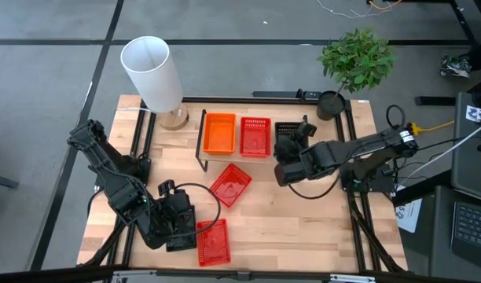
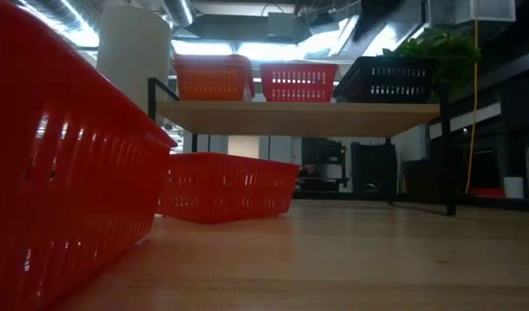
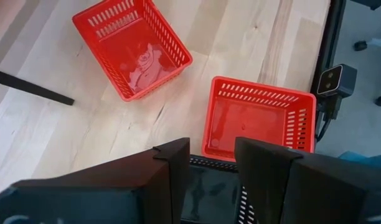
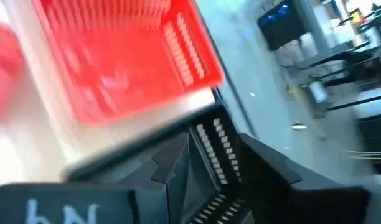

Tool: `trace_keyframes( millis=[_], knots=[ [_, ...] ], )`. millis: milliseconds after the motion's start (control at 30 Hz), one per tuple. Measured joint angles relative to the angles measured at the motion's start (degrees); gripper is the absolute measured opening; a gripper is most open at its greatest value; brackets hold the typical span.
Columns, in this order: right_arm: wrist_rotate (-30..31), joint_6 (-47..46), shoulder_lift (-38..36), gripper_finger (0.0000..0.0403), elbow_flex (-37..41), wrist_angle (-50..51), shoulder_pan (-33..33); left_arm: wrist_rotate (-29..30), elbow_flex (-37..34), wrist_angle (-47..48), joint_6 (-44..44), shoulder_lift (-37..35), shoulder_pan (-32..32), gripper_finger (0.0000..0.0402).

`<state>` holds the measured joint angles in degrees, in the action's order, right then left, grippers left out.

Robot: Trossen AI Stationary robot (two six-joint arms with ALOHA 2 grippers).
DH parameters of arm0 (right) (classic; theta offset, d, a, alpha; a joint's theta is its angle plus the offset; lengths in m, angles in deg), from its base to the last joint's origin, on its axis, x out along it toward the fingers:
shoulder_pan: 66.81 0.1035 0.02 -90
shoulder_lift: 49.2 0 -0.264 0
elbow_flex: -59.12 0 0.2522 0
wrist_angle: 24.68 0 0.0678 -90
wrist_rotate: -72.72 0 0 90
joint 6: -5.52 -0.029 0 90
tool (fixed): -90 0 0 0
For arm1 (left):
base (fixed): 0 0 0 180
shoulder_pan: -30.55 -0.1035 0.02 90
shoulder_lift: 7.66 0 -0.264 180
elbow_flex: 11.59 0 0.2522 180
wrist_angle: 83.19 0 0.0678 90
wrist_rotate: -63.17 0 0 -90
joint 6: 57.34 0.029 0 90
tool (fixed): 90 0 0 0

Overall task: Stack baskets on shelf by color
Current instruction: Stack the right black bin on top of the other black bin on the shelf

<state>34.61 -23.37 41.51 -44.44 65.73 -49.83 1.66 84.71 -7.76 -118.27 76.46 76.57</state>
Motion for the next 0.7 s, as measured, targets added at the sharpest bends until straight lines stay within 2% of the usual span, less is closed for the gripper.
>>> trace_keyframes(
  millis=[100,200,267,333,467,567,633,700],
  knots=[
    [-4.7,-2.3,-0.1,0.0136,-6.6,-1.3,1.3,0.0,0.0,0.0,0.0,0.0,0.0,0.0119],
    [-17.0,-1.0,-0.2,0.0136,-11.2,-6.3,2.5,0.0,0.0,0.0,0.0,0.0,0.0,0.0119],
    [-25.8,-0.7,-0.1,0.0136,-11.8,-10.9,3.3,0.0,0.0,0.0,0.0,0.0,0.0,0.0119],
    [-31.1,-0.9,0.3,0.0136,-10.4,-14.7,4.6,0.0,0.0,0.0,0.0,0.0,0.0,0.0119],
    [-34.3,-2.2,3.3,0.0136,-6.9,-14.9,7.1,0.0,0.0,0.0,0.0,0.0,0.0,0.0119],
    [-30.9,-7.6,5.3,0.0134,-5.8,-1.3,8.2,0.0,0.0,0.0,0.0,0.0,0.0,0.0119],
    [-30.6,-11.5,5.7,0.0129,-5.5,8.2,8.3,0.0,0.0,0.0,0.0,0.0,0.0,0.0119],
    [-31.1,-11.5,5.8,0.0124,-5.4,13.0,8.2,0.0,0.0,0.0,0.0,0.0,0.0,0.0119]
  ],
)
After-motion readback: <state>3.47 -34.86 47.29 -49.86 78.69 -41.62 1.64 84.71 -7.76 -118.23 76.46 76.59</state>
